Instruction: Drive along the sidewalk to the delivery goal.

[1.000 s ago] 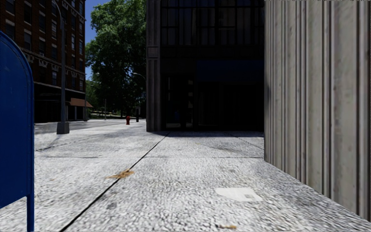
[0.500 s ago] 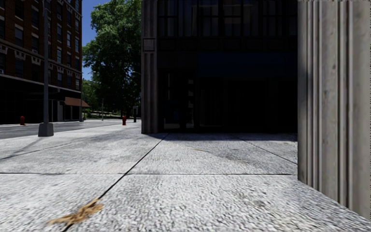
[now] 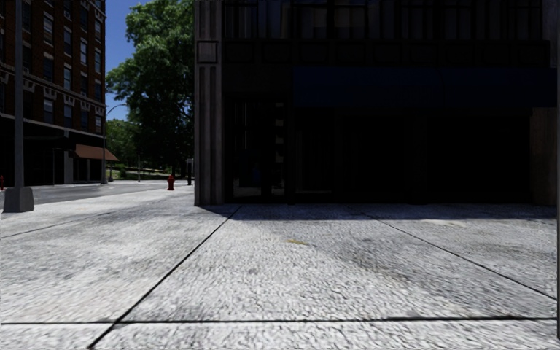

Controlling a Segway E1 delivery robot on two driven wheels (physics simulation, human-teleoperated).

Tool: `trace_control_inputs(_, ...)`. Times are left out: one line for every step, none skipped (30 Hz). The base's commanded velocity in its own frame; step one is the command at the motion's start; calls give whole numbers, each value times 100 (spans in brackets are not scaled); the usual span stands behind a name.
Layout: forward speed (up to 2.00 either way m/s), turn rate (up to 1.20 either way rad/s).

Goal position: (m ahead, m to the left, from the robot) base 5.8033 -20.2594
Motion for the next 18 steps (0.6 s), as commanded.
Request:
trace_control_inputs(200, -35)
trace_control_inputs(200, -36)
trace_control_inputs(200, -36)
trace_control_inputs(200, -36)
trace_control_inputs(200, -36)
trace_control_inputs(200, -36)
trace_control_inputs(200, -36)
trace_control_inputs(200, -36)
trace_control_inputs(200, -37)
trace_control_inputs(200, -40)
trace_control_inputs(200, -40)
trace_control_inputs(200, -40)
trace_control_inputs(200, -41)
trace_control_inputs(200, -41)
trace_control_inputs(200, -42)
trace_control_inputs(200, -44)
trace_control_inputs(200, -50)
trace_control_inputs(200, -50)
